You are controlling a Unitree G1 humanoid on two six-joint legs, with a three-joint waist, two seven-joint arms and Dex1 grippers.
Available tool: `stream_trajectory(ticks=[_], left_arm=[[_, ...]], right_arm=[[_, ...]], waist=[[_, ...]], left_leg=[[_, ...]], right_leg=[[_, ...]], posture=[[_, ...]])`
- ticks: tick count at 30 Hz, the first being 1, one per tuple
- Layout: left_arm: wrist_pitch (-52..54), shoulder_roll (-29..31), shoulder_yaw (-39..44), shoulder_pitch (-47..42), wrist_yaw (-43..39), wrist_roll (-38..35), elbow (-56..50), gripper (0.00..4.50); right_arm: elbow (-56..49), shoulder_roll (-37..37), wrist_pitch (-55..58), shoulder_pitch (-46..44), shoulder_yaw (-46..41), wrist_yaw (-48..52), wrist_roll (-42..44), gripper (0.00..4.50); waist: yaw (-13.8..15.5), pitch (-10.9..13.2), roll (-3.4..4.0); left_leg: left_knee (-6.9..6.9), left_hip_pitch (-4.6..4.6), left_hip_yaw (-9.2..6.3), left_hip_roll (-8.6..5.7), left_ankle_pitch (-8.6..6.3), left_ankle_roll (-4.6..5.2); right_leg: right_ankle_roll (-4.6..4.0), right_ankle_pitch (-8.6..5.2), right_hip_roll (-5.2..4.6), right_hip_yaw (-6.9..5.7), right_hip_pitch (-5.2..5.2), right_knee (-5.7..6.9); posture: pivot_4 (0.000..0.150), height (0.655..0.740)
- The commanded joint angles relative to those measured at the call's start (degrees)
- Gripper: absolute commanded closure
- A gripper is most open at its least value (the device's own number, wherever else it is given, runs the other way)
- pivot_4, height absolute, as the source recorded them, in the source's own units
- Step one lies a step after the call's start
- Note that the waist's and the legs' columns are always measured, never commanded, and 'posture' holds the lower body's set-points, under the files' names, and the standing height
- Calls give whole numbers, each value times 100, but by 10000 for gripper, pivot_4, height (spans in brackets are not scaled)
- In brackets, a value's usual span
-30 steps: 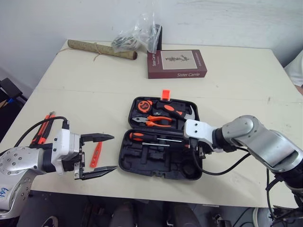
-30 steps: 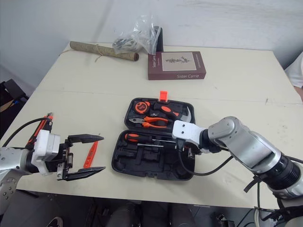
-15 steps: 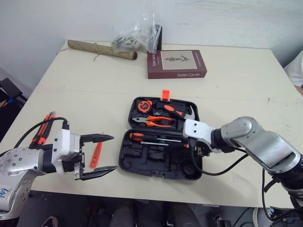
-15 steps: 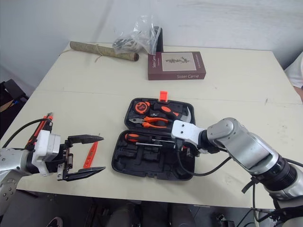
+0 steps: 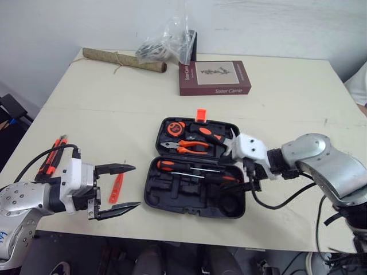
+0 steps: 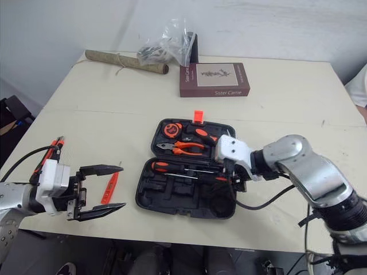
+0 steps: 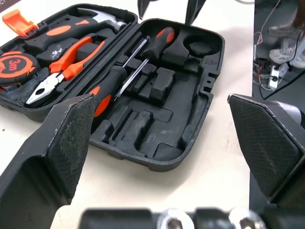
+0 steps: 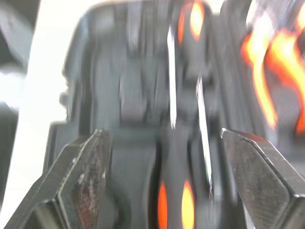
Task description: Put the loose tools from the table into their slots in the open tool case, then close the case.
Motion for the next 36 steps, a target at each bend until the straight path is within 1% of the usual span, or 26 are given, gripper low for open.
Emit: stream_trajectory(ticks=[1,5,6,10,14,19,21,24,25,27,30,32,34,35,36], left_arm=[[-92,-3,84,-56,-1,-70,-138,0],[-83,22,2,-174,-47,-67,-112,0],[-78,25,-8,-201,-51,-61,-98,0],[-82,48,-38,-205,-72,-5,-128,0],[-82,90,-33,-159,-80,69,-131,0],[-57,91,11,-104,-41,88,-144,0],[-46,91,1,-79,-18,112,-158,0],[-52,84,-13,-66,15,153,-140,0],[-58,67,-6,-70,47,166,-126,0],[-121,22,61,-96,105,203,-32,0],[-160,-6,351,-54,163,166,247,0],[-224,-4,716,113,196,226,559,0],[-453,44,1148,490,114,482,942,0],[-587,77,1403,663,75,606,1156,0],[-680,97,1639,792,54,665,1346,0]], right_arm=[[179,225,-845,349,-222,45,-30,23747],[863,682,-1929,747,34,-149,-605,44563],[1033,724,-2119,773,90,-127,-736,44846],[1742,850,-2686,758,414,-247,-1355,44846],[1973,855,-2724,759,615,-252,-1589,44846],[1958,619,-2134,792,1034,-316,-2011,44846],[1870,603,-1937,740,1158,-423,-2151,44846],[1697,685,-1831,662,1173,-412,-2076,44846],[1674,763,-1923,626,1073,-437,-1978,44846],[1543,871,-2111,617,649,-301,-1448,44846],[1403,884,-2488,704,-195,-85,-701,44846],[1249,571,-2359,845,-731,2,-398,44846],[931,206,-1904,1183,-1323,-55,-39,37846],[793,52,-1781,1377,-1644,-120,99,35696],[650,-70,-1692,1563,-1898,-192,188,31757]], waist=[[15,4,6],[29,1,0],[30,1,1],[6,0,0],[-8,-5,-7],[-18,-41,-33],[-9,-66,-57],[-15,-94,-78],[-16,-98,-82],[-17,-98,-82],[2,-67,-38],[13,-45,-10],[30,-21,22],[36,-16,25],[39,-15,22]], left_leg=[[2,0,0,-1,0,0],[5,0,2,-1,0,1],[7,2,2,-2,0,1],[6,4,6,-2,0,0],[8,17,6,3,3,-5],[5,32,5,5,5,-9],[1,43,4,5,5,-8],[-24,116,1,8,-12,-15],[-24,120,-1,9,-28,-4],[-24,118,-4,10,-35,6],[-22,99,-6,8,-30,-5],[-20,87,-6,6,-25,-12],[-16,76,-3,5,-27,-6],[-16,73,-2,5,-29,-3],[-18,69,-1,5,-31,0]], right_leg=[[0,0,0,0,0,2],[0,0,0,1,0,3],[0,0,0,1,0,5],[0,0,0,3,-1,7],[0,0,3,4,6,14],[-1,0,2,4,17,19],[-1,0,2,5,26,18],[-13,-7,2,2,102,-8],[-18,-10,2,1,106,-8],[-19,-10,2,0,104,-8],[-21,-11,1,-1,89,-9],[-21,-11,0,-2,77,-8],[-21,-11,0,-4,67,-8],[-20,-11,0,-4,62,-9],[-20,-11,0,-5,58,-10]], posture=[[1500,7400],[1500,7400],[1500,7400],[1500,7400],[1500,7400],[1500,7400],[1500,7400],[1500,7400],[1500,7400],[1500,7400],[1500,7400],[1500,7400],[1500,7400],[1500,7400],[1500,7400]])
